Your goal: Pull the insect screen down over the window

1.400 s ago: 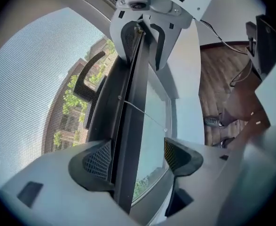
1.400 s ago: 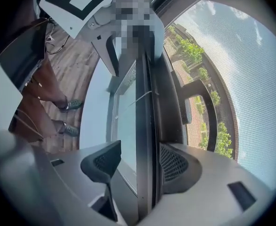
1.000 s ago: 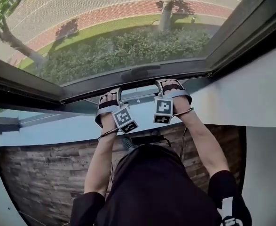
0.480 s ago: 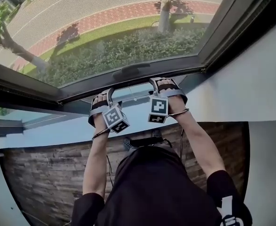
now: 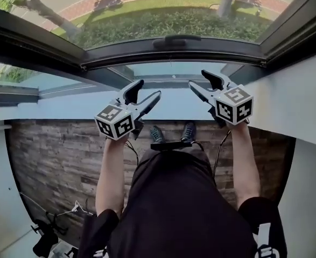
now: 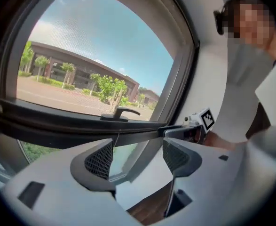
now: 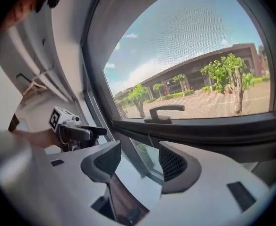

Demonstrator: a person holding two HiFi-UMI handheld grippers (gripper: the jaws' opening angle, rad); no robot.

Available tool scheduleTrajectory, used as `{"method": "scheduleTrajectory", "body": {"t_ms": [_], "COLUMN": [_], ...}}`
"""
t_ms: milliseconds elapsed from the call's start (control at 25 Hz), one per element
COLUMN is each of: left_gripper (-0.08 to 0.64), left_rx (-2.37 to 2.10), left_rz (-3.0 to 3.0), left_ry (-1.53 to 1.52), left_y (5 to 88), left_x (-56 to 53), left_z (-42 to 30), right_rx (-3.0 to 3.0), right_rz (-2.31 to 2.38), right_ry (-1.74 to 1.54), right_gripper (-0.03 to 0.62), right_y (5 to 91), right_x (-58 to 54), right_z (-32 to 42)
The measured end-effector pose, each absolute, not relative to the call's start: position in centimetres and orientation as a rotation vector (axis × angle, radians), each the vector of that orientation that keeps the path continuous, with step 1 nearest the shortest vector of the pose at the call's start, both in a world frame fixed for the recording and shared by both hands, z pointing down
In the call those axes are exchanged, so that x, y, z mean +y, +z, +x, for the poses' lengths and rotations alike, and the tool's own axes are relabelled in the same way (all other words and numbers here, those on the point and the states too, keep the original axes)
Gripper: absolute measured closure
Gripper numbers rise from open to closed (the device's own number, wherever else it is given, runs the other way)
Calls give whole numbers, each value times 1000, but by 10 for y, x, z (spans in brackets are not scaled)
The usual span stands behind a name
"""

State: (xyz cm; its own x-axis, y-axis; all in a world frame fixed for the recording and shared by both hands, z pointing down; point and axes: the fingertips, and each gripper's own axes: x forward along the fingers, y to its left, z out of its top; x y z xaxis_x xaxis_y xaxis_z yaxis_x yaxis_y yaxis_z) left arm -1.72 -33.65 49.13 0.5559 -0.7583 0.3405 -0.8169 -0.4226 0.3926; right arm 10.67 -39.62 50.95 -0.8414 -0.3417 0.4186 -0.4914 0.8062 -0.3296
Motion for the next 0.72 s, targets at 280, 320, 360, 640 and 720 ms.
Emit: {"method": "scheduleTrajectory", "body": {"t_ms": [280,320,360,640,720], "left_gripper": [273,273,273,273,273], "left_rx": [-955,-932,-915,-709,-654], "left_rz": [2273,2284,2294,2275,2260], "left_ry": [-262,-271,-276,-492,-537], "left_y": [467,466,466,461,462], "left_x": [-278,-270,-260,-174,-156], "left_z": [-34,-37,-42,-77,-79], "right_rx": [-2753,-2752,-2757,-2846,-2842], "right_rz": [736,755,770,866,912], "right_ry": [1061,1103,1159,1536,1557], "right_gripper": [336,336,336,336,336], "right_y": [511,513,514,490,489], "right_x": [-326,-315,-304,-194,-169], "right_z": [105,106,105,85,86]}}
